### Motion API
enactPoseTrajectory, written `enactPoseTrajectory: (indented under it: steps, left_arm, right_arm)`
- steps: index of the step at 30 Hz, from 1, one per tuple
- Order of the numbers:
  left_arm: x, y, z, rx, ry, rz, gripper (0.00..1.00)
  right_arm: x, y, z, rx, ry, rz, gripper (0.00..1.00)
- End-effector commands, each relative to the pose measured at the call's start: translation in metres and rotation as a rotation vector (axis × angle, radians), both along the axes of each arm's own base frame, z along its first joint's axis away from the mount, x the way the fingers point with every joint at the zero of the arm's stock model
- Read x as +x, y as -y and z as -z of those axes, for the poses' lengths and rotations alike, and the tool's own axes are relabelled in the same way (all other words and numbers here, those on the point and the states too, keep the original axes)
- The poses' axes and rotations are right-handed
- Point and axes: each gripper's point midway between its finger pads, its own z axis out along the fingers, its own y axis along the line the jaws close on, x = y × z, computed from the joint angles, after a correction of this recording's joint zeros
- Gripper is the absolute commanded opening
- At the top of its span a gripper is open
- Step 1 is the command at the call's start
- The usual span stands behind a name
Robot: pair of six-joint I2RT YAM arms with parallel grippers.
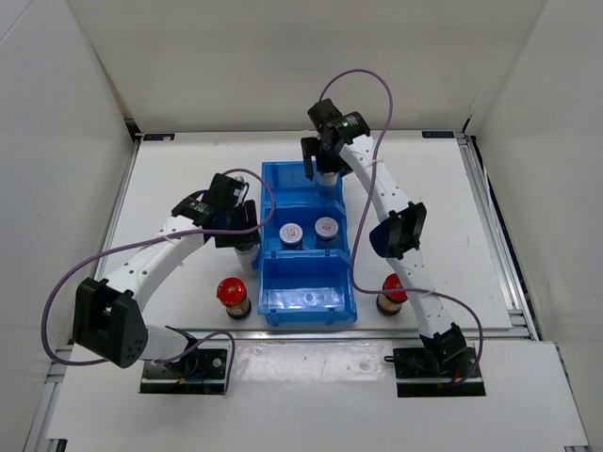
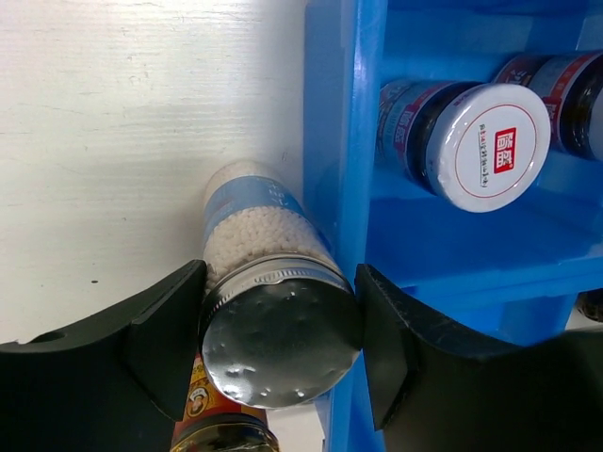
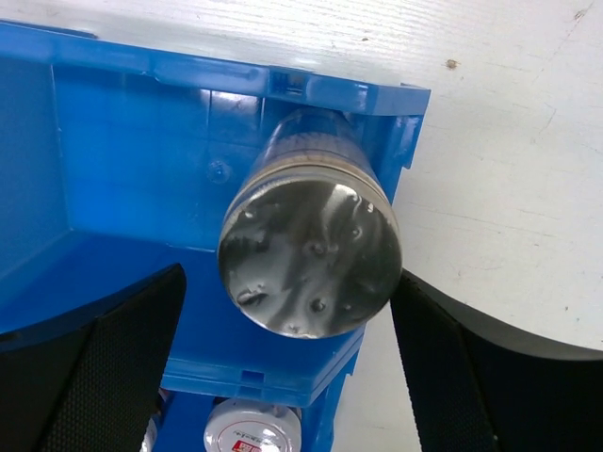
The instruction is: Organize the condiment bottles
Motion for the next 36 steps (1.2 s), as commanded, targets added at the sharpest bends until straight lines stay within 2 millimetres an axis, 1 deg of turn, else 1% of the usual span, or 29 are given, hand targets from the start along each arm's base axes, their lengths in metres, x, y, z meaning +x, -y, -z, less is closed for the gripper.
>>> enactPoseTrajectory:
  steps: [1, 2, 3, 4, 5, 7, 8, 9, 10, 11, 12, 13, 15, 16, 17, 18, 19, 21, 22, 24, 25, 26, 28, 29, 30, 31, 32, 35, 36]
  left_arm:
    - [0.015, 0.002, -0.024, 0.001, 0.078, -0.005, 0.32]
    - [0.022, 0.002, -0.034, 0.001, 0.109, -0.015, 0.28]
    - [0.025, -0.004, -0.042, 0.029, 0.136, -0.026, 0.18]
    - [0.028, -0.007, -0.048, 0.038, 0.152, -0.037, 0.12]
    - [0.034, -0.011, -0.064, 0.055, 0.188, -0.061, 0.11]
    - [0.041, -0.015, -0.085, 0.068, 0.245, -0.068, 0.11]
    - [0.045, -0.016, -0.095, 0.07, 0.273, -0.081, 0.11]
    - [0.054, -0.019, -0.117, 0.072, 0.334, -0.098, 0.11]
    - [0.056, -0.022, -0.128, 0.081, 0.358, -0.105, 0.11]
    - [0.063, -0.025, -0.138, 0.101, 0.388, -0.122, 0.11]
    - [0.068, -0.023, -0.157, 0.082, 0.423, -0.128, 0.11]
    - [0.072, -0.021, -0.166, 0.079, 0.442, -0.124, 0.11]
    - [0.082, -0.017, -0.181, 0.062, 0.471, -0.128, 0.11]
    - [0.096, -0.01, -0.195, 0.045, 0.503, -0.133, 0.11]
    - [0.104, 0.0, -0.201, 0.015, 0.516, -0.116, 0.11]
    - [0.109, 0.01, -0.203, 0.004, 0.517, -0.097, 0.11]
    - [0.125, 0.026, -0.206, -0.009, 0.53, -0.081, 0.11]
    - [0.139, 0.043, -0.204, -0.006, 0.534, -0.053, 0.11]
    - [0.152, 0.053, -0.198, -0.012, 0.522, -0.041, 0.11]
    - [0.164, 0.068, -0.19, -0.028, 0.507, -0.037, 0.11]
    - [0.169, 0.074, -0.194, -0.044, 0.515, -0.029, 0.11]
    - [0.177, 0.083, -0.176, -0.03, 0.486, -0.016, 0.11]
    - [0.188, 0.09, -0.17, -0.027, 0.48, -0.016, 0.11]
    - [0.196, 0.094, -0.146, -0.004, 0.44, -0.011, 0.11]
    - [0.2, 0.096, -0.141, -0.001, 0.434, -0.01, 0.11]
    - [0.201, 0.095, -0.13, 0.019, 0.413, -0.013, 0.11]
    - [0.206, 0.098, -0.11, 0.038, 0.38, -0.009, 0.12]
    - [0.215, 0.1, -0.088, 0.067, 0.355, -0.004, 0.15]
    - [0.219, 0.103, -0.076, 0.076, 0.339, -0.002, 0.16]
  right_arm:
    - [-0.05, 0.028, -0.039, -0.051, -0.094, -0.004, 0.92]
    - [-0.052, 0.032, -0.049, -0.052, -0.075, 0.001, 0.92]
    - [-0.055, 0.035, -0.056, -0.055, -0.064, 0.005, 0.93]
    - [-0.057, 0.037, -0.063, -0.067, -0.044, 0.006, 0.93]
    - [-0.059, 0.04, -0.077, -0.061, -0.014, 0.012, 0.95]
    - [-0.063, 0.048, -0.091, -0.073, 0.012, 0.023, 0.95]
    - [-0.067, 0.053, -0.11, -0.059, 0.053, 0.03, 0.97]
    - [-0.069, 0.057, -0.115, -0.063, 0.062, 0.035, 0.97]
    - [-0.071, 0.06, -0.119, -0.068, 0.071, 0.04, 0.99]
    - [-0.077, 0.064, -0.135, -0.05, 0.099, 0.042, 0.99]
    - [-0.08, 0.068, -0.142, -0.053, 0.113, 0.048, 1.0]
    - [-0.084, 0.071, -0.148, -0.05, 0.118, 0.049, 1.0]
    - [-0.095, 0.085, -0.158, -0.052, 0.116, 0.088, 1.0]
    - [-0.099, 0.088, -0.159, -0.057, 0.11, 0.088, 1.0]
    - [-0.108, 0.093, -0.161, -0.059, 0.094, 0.099, 1.0]
    - [-0.11, 0.099, -0.161, -0.06, 0.085, 0.12, 1.0]
    - [-0.116, 0.101, -0.164, -0.051, 0.083, 0.116, 1.0]
    - [-0.117, 0.107, -0.159, -0.05, 0.055, 0.127, 1.0]
    - [-0.122, 0.107, -0.157, -0.048, 0.033, 0.12, 1.0]
    - [-0.124, 0.114, -0.155, -0.032, 0.006, 0.145, 1.0]
    - [-0.13, 0.117, -0.152, -0.041, -0.009, 0.145, 1.0]
    - [-0.13, 0.125, -0.152, -0.033, -0.02, 0.164, 1.0]
    - [-0.134, 0.133, -0.156, 0.0, -0.027, 0.17, 1.0]
    - [-0.133, 0.146, -0.151, 0.012, -0.063, 0.194, 1.0]
    - [-0.135, 0.15, -0.15, 0.042, -0.086, 0.206, 1.0]
    - [-0.137, 0.154, -0.153, 0.077, -0.092, 0.216, 1.0]
    - [-0.139, 0.157, -0.151, 0.121, -0.128, 0.23, 1.0]
    - [-0.148, 0.159, -0.136, 0.119, -0.202, 0.224, 1.0]
    - [-0.15, 0.156, -0.136, 0.137, -0.203, 0.217, 1.0]
